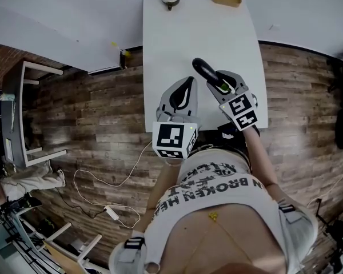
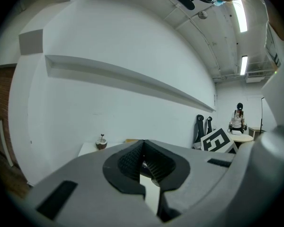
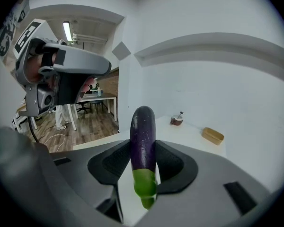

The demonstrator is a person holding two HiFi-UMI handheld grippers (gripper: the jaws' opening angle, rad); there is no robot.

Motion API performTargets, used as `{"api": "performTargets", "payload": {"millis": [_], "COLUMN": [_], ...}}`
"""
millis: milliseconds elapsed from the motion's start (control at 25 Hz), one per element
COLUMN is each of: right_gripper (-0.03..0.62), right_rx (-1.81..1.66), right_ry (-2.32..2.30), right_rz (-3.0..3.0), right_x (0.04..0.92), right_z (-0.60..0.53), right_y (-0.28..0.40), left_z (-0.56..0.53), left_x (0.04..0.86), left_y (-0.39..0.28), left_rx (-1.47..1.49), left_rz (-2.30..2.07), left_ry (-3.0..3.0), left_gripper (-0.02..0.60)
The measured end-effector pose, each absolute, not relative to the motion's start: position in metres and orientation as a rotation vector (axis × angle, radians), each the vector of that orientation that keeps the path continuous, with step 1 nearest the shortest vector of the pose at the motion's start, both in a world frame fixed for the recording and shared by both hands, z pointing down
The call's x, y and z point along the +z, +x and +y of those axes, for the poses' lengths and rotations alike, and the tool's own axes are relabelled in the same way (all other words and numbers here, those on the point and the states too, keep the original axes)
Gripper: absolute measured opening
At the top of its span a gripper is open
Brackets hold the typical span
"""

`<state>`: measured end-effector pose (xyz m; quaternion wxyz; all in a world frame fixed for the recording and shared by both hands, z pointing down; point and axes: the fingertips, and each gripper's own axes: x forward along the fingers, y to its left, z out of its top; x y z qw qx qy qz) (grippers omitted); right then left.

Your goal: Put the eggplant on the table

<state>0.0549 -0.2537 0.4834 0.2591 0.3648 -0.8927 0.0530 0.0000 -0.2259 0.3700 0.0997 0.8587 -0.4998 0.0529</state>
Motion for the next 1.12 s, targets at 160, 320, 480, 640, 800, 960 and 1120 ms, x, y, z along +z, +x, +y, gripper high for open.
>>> {"api": "performTargets", "payload": {"millis": [160,320,480,640,800,960,1120], "right_gripper": [0.167,0.167,0.167,0.167,0.167,0.167,0.167], "right_rx": [0.173,0.194,0.211,0.231,0.255,0.279,0.279], "right_ry": [0.956,0.934,0.917,0.897,0.871,0.848,0.816], "right_rz": [-2.4,-2.381,-2.362,-2.339,-2.312,-2.288,-2.256], "right_x": [0.501,0.514,0.527,0.542,0.558,0.572,0.588], "right_z": [-0.254,-0.252,-0.254,-0.256,-0.255,-0.255,-0.253], "right_y": [0.052,0.053,0.052,0.051,0.053,0.054,0.054], "left_z": [-0.225,-0.223,-0.224,-0.224,-0.222,-0.221,-0.219], "left_x": [0.373,0.375,0.379,0.382,0.386,0.39,0.394], "left_y": [-0.004,-0.006,-0.008,-0.011,-0.014,-0.017,-0.018], "left_rx": [0.164,0.167,0.177,0.179,0.189,0.195,0.199], "left_rz": [-1.487,-1.497,-1.502,-1.506,-1.511,-1.521,-1.524], "left_ry": [2.527,2.517,2.504,2.489,2.477,2.46,2.442], "left_gripper": [-0.002,-0.002,-0.002,-0.002,-0.002,-0.002,-0.002]}}
